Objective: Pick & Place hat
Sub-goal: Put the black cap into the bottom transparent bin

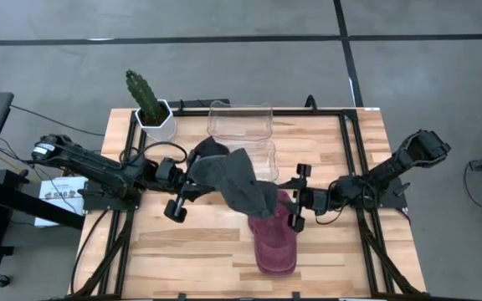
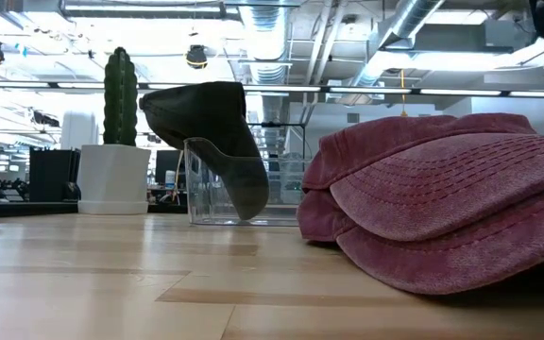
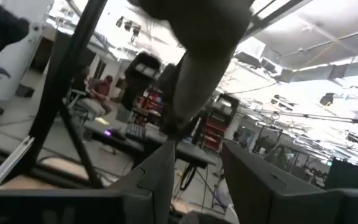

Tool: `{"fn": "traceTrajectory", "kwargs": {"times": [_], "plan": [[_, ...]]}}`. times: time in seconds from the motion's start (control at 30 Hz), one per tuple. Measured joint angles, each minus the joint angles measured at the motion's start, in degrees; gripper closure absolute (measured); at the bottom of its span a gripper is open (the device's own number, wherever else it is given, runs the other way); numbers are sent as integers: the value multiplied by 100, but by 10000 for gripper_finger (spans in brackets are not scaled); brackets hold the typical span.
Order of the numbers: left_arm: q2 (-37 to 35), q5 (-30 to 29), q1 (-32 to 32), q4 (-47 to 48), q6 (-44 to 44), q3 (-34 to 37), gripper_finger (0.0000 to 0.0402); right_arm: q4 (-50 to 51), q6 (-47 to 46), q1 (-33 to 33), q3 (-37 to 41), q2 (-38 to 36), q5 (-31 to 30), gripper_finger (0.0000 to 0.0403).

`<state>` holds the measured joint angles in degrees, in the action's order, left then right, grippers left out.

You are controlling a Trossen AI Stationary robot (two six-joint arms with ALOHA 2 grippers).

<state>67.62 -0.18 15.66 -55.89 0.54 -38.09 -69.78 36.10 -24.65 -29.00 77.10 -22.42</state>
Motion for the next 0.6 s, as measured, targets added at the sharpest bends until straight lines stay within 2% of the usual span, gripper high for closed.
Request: {"fn": "traceTrajectory", "kwargs": {"times": [0.4, 0.6], "plan": [[133, -15, -2, -118, 106, 0, 387, 593, 931, -549, -214, 2, 108, 276], [135, -18, -2, -77, 95, 0, 387, 279, 1450, -948, -244, 2, -3, 276]]}}
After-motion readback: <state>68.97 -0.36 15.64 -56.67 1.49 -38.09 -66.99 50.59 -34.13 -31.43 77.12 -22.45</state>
